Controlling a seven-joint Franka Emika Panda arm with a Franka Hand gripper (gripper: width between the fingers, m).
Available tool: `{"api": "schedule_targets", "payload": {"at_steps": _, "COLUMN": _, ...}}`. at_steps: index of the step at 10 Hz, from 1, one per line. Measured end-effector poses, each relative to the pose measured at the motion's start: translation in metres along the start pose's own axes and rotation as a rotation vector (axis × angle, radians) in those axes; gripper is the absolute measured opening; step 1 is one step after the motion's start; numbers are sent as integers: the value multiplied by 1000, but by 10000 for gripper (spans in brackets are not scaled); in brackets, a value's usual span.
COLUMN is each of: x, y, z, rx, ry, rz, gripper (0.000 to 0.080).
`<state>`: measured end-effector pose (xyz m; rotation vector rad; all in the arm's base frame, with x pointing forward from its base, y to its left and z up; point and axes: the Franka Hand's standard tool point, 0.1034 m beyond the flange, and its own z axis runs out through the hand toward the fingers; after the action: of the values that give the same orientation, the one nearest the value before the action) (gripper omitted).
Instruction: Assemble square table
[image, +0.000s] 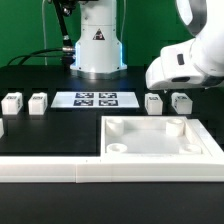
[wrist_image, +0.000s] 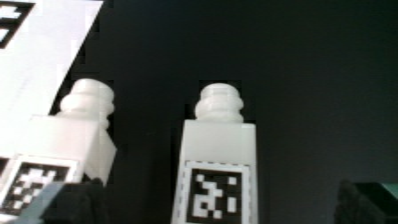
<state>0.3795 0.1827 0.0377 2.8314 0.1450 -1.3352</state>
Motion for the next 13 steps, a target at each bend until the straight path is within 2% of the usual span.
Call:
{"api": "schedule_targets", "payload": {"at_steps": 6, "x": 12, "y": 1, "z": 26, "rx": -1, "ry": 16, "rz": 10, "gripper": 649}}
{"api": "schedule_targets", "payload": {"at_steps": 9, "x": 13, "y": 2, "z": 28, "rx": 0, "ry": 17, "rz": 11, "gripper": 640}}
{"api": "schedule_targets", "payload": {"at_steps": 11, "x": 13, "y": 2, "z": 28, "rx": 1, "ry": 17, "rz": 12, "gripper": 285}}
{"api": "schedule_targets", "payload": {"at_steps": 13, "x": 13, "y": 2, "z": 28, "rx": 1, "ry": 17, "rz": 12, "gripper": 285}}
